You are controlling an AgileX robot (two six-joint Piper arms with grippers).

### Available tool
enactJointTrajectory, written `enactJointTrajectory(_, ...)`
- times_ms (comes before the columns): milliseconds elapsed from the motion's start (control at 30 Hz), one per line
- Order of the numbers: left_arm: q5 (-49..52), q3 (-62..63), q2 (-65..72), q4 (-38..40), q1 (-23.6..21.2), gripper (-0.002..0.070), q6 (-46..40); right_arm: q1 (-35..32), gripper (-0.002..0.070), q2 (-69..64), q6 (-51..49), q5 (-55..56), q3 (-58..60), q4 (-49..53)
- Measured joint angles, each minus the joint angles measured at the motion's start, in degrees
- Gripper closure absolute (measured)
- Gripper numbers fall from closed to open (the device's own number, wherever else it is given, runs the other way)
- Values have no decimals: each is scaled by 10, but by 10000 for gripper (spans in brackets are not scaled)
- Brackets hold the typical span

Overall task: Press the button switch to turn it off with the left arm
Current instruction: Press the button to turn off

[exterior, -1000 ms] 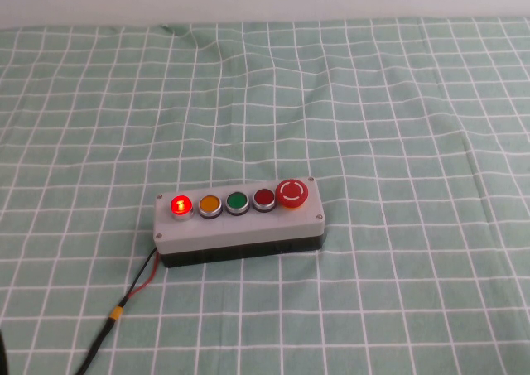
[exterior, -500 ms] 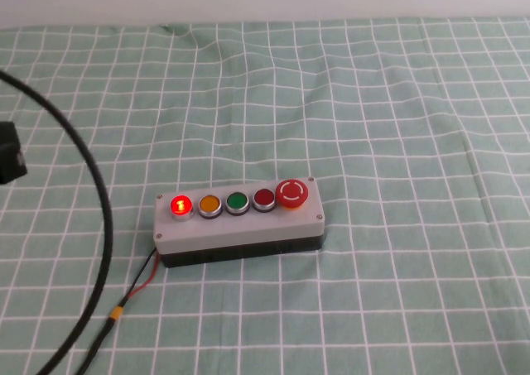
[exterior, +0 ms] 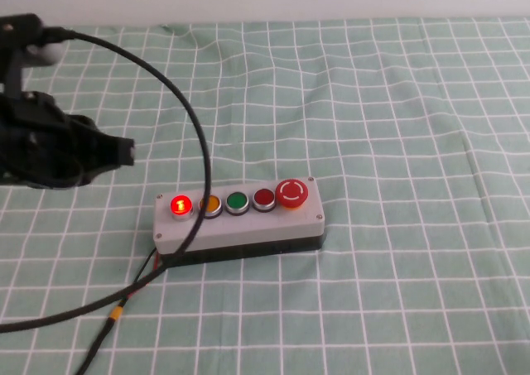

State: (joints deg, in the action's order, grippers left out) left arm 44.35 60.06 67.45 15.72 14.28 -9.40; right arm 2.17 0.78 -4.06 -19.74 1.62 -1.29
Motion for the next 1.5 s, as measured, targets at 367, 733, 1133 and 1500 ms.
enactJointTrajectory(367, -31, 0, 152, -16, 55, 677, -2, 0, 694, 0, 0, 0, 0, 0)
enactJointTrajectory(733, -77, 11, 205, -22, 56, 677, -5, 0, 694, 0, 0, 0, 0, 0)
enactJointTrajectory(1133, -90, 19, 236, -22, 56, 677, -5, 0, 694, 0, 0, 0, 0, 0)
enactJointTrajectory(1500, -100, 25, 253, -22, 56, 677, -8, 0, 694, 0, 0, 0, 0, 0)
